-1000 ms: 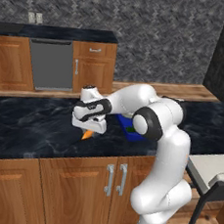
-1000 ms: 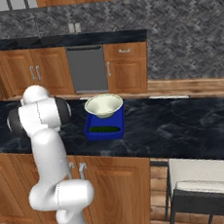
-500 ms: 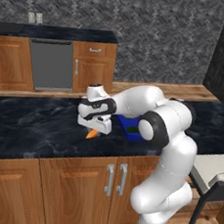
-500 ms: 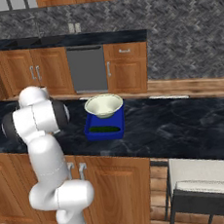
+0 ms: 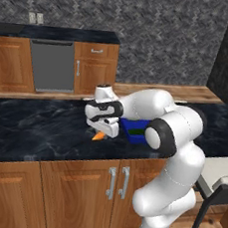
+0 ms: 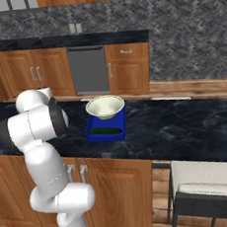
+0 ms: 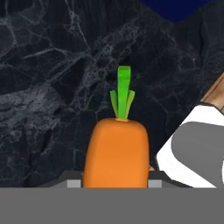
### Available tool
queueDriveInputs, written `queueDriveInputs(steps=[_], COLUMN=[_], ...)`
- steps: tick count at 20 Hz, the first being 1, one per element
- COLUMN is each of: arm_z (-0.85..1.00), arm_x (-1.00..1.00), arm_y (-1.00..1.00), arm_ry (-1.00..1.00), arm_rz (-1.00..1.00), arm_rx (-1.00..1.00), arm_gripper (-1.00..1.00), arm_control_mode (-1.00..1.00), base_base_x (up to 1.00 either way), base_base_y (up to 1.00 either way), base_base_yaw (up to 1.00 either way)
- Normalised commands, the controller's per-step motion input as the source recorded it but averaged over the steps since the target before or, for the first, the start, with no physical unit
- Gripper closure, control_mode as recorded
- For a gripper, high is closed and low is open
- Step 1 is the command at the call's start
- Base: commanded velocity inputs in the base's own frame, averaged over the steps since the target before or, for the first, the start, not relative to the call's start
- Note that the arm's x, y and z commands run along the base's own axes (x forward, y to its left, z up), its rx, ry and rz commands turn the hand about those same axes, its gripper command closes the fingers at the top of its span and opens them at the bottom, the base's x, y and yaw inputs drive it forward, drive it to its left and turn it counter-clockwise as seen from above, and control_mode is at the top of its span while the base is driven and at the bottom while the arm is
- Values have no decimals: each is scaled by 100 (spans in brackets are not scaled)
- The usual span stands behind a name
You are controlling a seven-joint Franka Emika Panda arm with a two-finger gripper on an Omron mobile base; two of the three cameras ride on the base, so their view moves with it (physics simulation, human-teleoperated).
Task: Place the two vegetables and bowl onto the tray for setting up a vegetable dip station.
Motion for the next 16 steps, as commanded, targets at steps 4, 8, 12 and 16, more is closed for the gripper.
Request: queueDriveInputs(steps=[4, 8, 12, 16], arm_z=[8, 6, 3, 4], arm_x=[-8, -2, 0, 0], arm_y=[-27, -26, -29, -32], arm_ry=[0, 0, 0, 0], arm_rz=[-12, -9, -5, -5], arm_rx=[-3, -5, -3, -2], arm_gripper=[100, 100, 100, 100], arm_control_mode=[-100, -100, -100, -100], base_base_x=[0, 0, 0, 0], base_base_y=[0, 0, 0, 0], base_base_yaw=[0, 0, 0, 0])
